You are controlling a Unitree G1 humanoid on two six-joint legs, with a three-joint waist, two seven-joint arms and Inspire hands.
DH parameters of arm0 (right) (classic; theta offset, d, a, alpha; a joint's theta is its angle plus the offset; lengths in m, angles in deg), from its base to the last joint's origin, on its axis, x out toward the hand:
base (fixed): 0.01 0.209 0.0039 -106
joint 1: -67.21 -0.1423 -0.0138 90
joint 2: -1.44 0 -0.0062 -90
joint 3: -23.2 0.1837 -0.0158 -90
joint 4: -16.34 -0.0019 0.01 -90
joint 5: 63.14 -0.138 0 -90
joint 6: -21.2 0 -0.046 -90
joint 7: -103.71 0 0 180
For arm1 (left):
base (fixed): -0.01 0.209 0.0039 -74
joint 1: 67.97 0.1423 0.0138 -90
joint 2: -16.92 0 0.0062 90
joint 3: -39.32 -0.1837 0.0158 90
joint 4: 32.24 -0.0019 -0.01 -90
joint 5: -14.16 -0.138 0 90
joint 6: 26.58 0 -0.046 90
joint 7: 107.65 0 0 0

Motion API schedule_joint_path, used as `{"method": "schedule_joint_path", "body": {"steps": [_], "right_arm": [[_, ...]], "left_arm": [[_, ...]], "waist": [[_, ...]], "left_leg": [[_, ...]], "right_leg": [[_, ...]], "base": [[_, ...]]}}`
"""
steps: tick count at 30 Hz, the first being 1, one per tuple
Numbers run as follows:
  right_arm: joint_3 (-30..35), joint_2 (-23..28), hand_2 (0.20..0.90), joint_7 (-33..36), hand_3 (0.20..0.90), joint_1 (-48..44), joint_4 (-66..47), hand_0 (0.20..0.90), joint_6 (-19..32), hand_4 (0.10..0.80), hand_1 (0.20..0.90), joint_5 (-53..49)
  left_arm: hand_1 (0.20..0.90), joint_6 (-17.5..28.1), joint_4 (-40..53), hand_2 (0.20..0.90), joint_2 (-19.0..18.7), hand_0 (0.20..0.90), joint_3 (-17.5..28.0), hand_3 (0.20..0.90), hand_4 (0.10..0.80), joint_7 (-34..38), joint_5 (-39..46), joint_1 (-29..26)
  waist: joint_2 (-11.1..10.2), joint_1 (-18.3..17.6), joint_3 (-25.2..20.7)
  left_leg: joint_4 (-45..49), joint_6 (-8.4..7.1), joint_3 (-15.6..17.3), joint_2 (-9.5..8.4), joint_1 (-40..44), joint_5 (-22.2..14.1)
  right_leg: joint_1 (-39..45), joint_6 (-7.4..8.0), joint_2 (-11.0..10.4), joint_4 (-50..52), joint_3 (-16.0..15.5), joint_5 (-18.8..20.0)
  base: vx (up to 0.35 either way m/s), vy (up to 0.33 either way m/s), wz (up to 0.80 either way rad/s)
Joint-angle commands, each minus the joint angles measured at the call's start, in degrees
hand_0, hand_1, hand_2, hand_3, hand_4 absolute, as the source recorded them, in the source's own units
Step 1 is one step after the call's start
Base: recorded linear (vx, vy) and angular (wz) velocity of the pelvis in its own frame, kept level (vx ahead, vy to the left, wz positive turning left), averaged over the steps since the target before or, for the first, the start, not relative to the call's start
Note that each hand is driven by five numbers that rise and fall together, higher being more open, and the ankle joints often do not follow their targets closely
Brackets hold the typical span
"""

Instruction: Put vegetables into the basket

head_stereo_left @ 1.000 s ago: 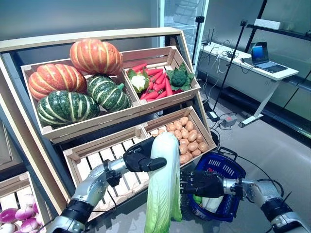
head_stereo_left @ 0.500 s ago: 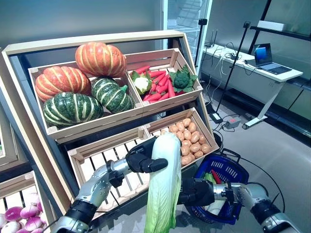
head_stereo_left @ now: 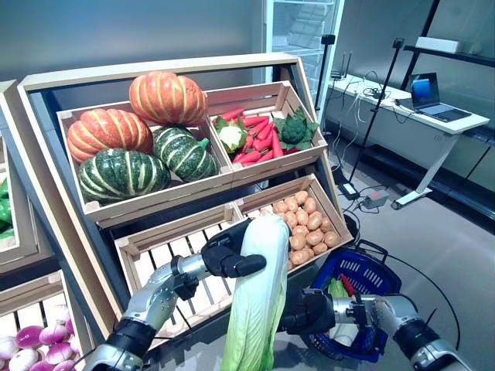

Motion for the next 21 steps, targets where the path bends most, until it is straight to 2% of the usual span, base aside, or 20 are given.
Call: {"method": "schedule_joint_path", "body": {"steps": [1,7,11,16,21], "right_arm": [[2.39,-3.64,0.900,-0.79,0.900,-4.94,-5.87,0.900,3.69,0.800,0.900,-10.46],[6.68,3.37,0.900,-1.86,0.900,-3.25,-5.80,0.900,5.24,0.800,0.900,-9.93],[10.43,7.50,0.900,-0.23,0.900,-2.50,-5.68,0.900,5.60,0.800,0.900,-11.51],[12.53,9.95,0.900,-0.38,0.900,-0.59,-5.16,0.900,5.40,0.800,0.900,-10.38],[12.90,10.18,0.900,-0.97,0.900,0.17,-3.89,0.900,5.74,0.800,0.900,-10.12]], "left_arm": [[0.300,4.04,-1.91,0.300,1.67,0.300,2.47,0.300,0.400,-0.91,3.01,-7.99],[0.300,1.92,-2.01,0.300,-1.65,0.300,4.10,0.300,0.400,-2.26,1.58,-6.61],[0.300,1.29,-3.30,0.300,-4.22,0.300,4.80,0.300,0.400,-3.12,-1.16,-5.30],[0.300,2.11,-4.85,0.300,-7.08,0.300,5.91,0.300,0.400,-3.82,-3.68,-4.27],[0.300,2.56,-4.70,0.300,-9.21,0.300,5.57,0.300,0.400,-3.16,-4.32,-4.79]], "waist": [[-2.13,-0.01,-0.29],[-2.42,-0.40,0.04],[-2.46,-0.90,0.10],[-2.25,-1.32,0.11],[-1.92,-1.36,0.21]], "left_leg": [[0.06,1.38,1.84,-0.46,-0.90,-2.83],[0.06,1.36,2.19,-0.23,-0.87,-2.83],[0.06,1.35,2.63,-0.11,-0.72,-2.92],[0.06,1.36,3.19,-0.03,-0.57,-2.84],[0.06,1.34,3.33,0.07,-0.34,-2.82]], "right_leg": [[-1.28,-1.62,-2.65,0.07,-0.72,1.17],[-1.49,-1.47,-2.55,0.07,-0.63,1.37],[-1.73,-1.31,-2.44,0.07,-0.25,1.54],[-1.87,-1.14,-2.37,0.07,0.12,1.61],[-1.71,-1.07,-2.39,0.07,0.08,1.56]], "base": [[0.009,-0.005,0.04],[0.004,-0.005,0.01],[0.009,-0.023,-0.01],[0.007,-0.013,-0.08],[0.002,-0.003,-0.04]]}}
